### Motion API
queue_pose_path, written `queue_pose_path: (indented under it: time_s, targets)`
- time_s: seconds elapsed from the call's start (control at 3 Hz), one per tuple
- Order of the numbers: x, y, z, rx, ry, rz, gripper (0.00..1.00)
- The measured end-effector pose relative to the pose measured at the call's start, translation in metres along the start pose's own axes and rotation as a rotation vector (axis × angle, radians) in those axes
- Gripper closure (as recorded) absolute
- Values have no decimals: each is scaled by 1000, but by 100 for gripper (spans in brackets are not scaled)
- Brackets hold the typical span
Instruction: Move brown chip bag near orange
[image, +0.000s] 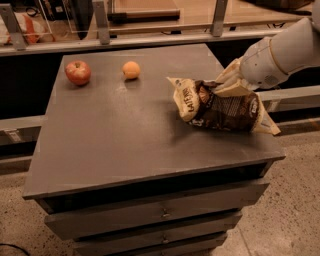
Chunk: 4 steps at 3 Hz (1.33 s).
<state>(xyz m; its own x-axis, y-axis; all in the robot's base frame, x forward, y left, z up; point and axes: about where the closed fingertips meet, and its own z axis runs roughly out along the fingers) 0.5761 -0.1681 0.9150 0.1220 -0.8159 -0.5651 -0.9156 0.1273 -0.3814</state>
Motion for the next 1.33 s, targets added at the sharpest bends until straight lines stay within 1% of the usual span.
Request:
queue_pose_path:
  time_s: [0.33, 0.67, 1.0, 1.33]
  targets:
    - [25, -30, -17, 161, 94, 106, 100]
    - [48, -61, -30, 322, 167, 202, 100]
    - [59, -98, -35, 431, 140, 301, 100]
    - [47, -140, -40, 501, 39, 363, 100]
